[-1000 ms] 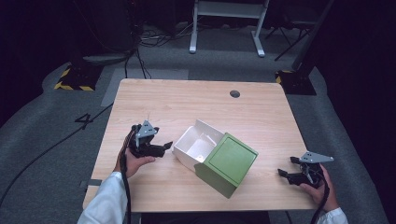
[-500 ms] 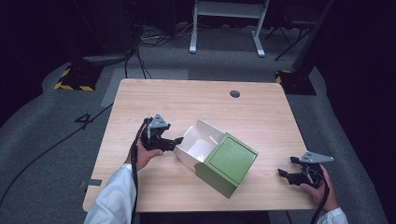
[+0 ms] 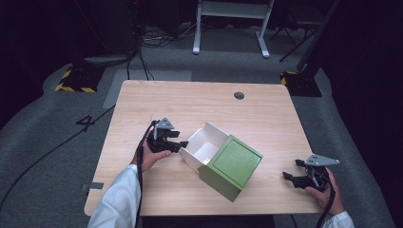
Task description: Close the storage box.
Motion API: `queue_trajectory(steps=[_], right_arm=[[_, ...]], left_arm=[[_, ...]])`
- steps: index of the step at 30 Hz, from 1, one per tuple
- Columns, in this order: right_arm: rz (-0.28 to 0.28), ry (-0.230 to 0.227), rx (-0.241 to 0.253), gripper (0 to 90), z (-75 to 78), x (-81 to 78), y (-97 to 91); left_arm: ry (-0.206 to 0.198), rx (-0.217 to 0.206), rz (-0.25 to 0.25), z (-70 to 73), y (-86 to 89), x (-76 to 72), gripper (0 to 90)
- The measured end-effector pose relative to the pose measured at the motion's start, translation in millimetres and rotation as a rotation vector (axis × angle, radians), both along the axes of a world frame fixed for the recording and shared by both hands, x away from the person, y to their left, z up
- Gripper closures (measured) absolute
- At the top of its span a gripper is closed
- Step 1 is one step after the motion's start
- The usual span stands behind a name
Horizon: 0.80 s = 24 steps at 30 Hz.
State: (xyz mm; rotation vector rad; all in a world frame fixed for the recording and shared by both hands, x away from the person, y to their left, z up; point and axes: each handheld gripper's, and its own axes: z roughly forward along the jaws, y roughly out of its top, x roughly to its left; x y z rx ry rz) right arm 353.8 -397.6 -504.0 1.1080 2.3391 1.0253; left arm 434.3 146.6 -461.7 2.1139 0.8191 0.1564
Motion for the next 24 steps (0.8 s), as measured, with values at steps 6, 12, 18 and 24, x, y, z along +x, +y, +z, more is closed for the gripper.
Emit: queue_trajectory(steps=[6,12,18,24], right_arm=[[0.000,0.000,0.000,15.7,0.0,0.0,0.0],[0.000,-0.001,-0.001,15.7,0.0,-0.1,0.1],[0.000,-0.002,-0.001,15.7,0.0,-0.3,0.2],[0.001,-0.003,-0.002,15.7,0.0,-0.3,0.2]], left_arm=[[0.068,0.000,-0.080,-11.1,-10.7,0.7,41.7],[0.077,-0.004,-0.131,-12.3,-19.9,-3.1,50.0],[0.103,-0.019,-0.164,-13.1,-33.4,-8.8,51.1],[0.073,-0.007,-0.192,-8.0,-47.7,-16.4,50.3]])
